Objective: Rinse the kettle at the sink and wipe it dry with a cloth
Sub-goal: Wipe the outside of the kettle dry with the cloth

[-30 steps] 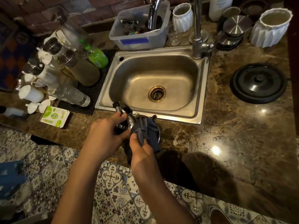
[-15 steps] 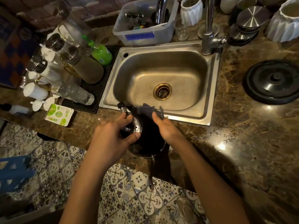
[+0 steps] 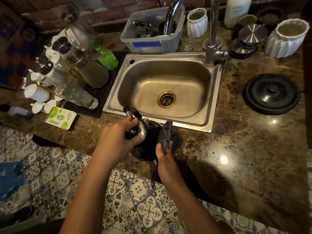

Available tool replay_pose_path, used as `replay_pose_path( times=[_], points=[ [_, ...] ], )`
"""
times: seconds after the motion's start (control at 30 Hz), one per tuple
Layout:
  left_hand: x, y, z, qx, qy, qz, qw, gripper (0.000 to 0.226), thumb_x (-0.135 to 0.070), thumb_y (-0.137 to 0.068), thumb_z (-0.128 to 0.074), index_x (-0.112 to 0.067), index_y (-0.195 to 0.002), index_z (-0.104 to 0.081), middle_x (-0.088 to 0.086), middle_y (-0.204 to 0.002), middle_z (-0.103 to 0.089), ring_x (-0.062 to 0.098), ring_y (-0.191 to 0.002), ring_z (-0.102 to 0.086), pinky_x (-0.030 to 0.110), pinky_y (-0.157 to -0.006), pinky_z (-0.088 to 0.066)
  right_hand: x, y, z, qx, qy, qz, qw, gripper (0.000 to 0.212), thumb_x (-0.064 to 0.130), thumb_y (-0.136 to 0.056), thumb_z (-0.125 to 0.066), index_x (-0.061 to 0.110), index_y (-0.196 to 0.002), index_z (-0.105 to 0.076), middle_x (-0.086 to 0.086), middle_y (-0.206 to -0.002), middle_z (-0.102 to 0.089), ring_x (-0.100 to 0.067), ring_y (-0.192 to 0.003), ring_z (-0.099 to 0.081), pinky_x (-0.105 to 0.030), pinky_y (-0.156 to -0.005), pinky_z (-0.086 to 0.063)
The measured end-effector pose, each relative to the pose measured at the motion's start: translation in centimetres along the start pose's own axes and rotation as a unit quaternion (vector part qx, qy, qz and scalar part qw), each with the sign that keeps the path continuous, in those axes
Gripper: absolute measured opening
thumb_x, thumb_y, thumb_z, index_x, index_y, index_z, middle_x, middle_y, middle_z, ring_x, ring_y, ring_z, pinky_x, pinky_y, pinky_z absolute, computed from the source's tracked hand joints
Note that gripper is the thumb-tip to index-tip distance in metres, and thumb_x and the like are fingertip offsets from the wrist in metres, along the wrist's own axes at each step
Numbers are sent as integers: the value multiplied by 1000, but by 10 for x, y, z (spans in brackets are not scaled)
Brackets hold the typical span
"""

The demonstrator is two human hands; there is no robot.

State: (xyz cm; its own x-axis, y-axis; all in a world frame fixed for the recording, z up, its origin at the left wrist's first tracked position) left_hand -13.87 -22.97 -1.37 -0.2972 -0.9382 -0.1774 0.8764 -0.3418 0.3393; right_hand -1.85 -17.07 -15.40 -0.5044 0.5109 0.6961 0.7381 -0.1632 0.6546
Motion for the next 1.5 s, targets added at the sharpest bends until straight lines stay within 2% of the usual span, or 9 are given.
replay_pose_path(
  times=[0.13,0.47,0.73,0.9,1.03,1.17,1.3,1.37,1.5],
  points=[
    [2,1,0,-10,18,-14,1000,66,-41,-84,-77,-24,-144,-55,-3,-156,-46,25,-140,-48,37,-114,-35,3,14,-10,-35,-60,-57,996,67,60,-103,-42,30,-161,-31,1,-168,-34,-23,-152,-36,-46,-124,-30],
    [9,5,-3,-14,72,-31,997,51,-38,-97,-59,-27,-146,-52,-5,-158,-43,29,-141,-45,43,-116,-36,49,36,-22,-13,-355,-83,931,47,33,-107,-50,11,-149,-49,-18,-143,-61,-35,-139,-53,-51,-119,-39],
    [21,31,-2,-35,192,-59,979,45,-43,-100,-51,-34,-144,-53,-4,-152,-52,22,-138,-50,44,-114,-41,70,68,15,65,-367,-12,928,42,40,-106,-45,12,-128,-69,-16,-122,-76,-33,-121,-66,-47,-107,-47],
    [19,58,6,-96,290,-83,949,45,-38,-95,-63,-36,-140,-57,-5,-127,-69,11,-112,-64,36,-100,-53,85,94,28,75,-309,31,948,45,25,-97,-62,13,-140,-61,-17,-138,-68,-33,-128,-65,-47,-109,-49],
    [-4,78,10,-68,464,-99,878,45,-28,-95,-67,-35,-139,-58,-15,-125,-64,-6,-116,-57,17,-96,-47,93,118,42,63,-258,79,961,42,10,-92,-64,10,-134,-65,-17,-132,-72,-32,-121,-70,-46,-101,-57],
    [-30,86,-12,75,632,-37,771,37,-31,-96,-64,-27,-133,-63,-4,-127,-69,10,-118,-64,25,-99,-49,108,158,51,70,-231,122,963,38,7,-85,-63,7,-122,-71,-18,-123,-76,-29,-109,-76,-38,-85,-65],
    [-58,98,-51,238,666,2,707,35,-50,-88,-68,-18,-97,-77,5,-88,-70,24,-80,-63,29,-73,-51,111,190,68,63,-243,130,959,34,9,-85,-60,4,-114,-78,-21,-124,-75,-31,-109,-76,-41,-84,-65],
    [-75,109,-65,303,702,5,644,41,-44,-91,-66,-10,-113,-75,12,-103,-74,24,-93,-70,35,-80,-56,109,201,82,46,-240,127,961,37,10,-87,-58,3,-120,-73,-21,-124,-75,-31,-109,-76,-42,-85,-65],
    [-96,116,-78,317,700,-28,639,33,-17,-99,-58,-4,-128,-65,12,-116,-76,22,-104,-74,32,-82,-60,96,208,126,4,-215,113,970,40,10,-89,-60,4,-128,-68,-21,-127,-73,-32,-112,-75,-41,-89,-64]
  ],
)
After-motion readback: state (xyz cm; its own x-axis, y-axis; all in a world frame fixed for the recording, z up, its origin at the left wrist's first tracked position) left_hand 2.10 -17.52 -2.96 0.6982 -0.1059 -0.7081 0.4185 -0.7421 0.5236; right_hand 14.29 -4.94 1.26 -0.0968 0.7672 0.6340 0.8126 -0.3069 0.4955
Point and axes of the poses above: each hand's wrist, its own y-axis away from the middle knuckle, its own z-axis out of the back of the hand, x = y × z, the point moved 8 cm from there along -y, towards the middle knuckle
